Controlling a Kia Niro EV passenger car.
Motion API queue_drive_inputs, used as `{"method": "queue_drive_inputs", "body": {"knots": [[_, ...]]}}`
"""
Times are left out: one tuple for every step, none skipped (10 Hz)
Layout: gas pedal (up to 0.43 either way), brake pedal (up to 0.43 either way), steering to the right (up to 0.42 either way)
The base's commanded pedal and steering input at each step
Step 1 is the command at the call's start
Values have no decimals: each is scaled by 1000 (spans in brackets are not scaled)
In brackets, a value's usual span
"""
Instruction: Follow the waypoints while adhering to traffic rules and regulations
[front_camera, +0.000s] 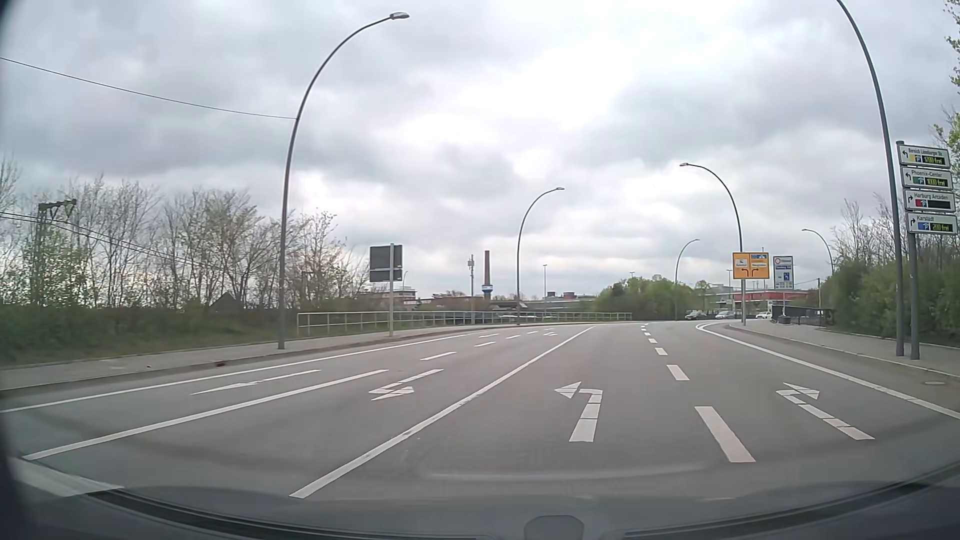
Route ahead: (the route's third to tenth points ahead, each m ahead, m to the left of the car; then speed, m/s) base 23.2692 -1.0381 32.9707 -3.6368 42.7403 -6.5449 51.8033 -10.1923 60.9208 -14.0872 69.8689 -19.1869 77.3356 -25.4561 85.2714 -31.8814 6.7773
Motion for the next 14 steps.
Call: {"method": "queue_drive_inputs", "body": {"knots": [[268, 0, 112], [268, 0, 99], [268, 6, 87], [268, 0, 82], [268, 0, 81], [268, 6, 71], [268, 6, 58], [268, 0, 51], [268, 0, 43], [268, 6, 36], [260, 6, 32], [260, 6, 29], [260, 0, 29], [260, 0, 29]]}}
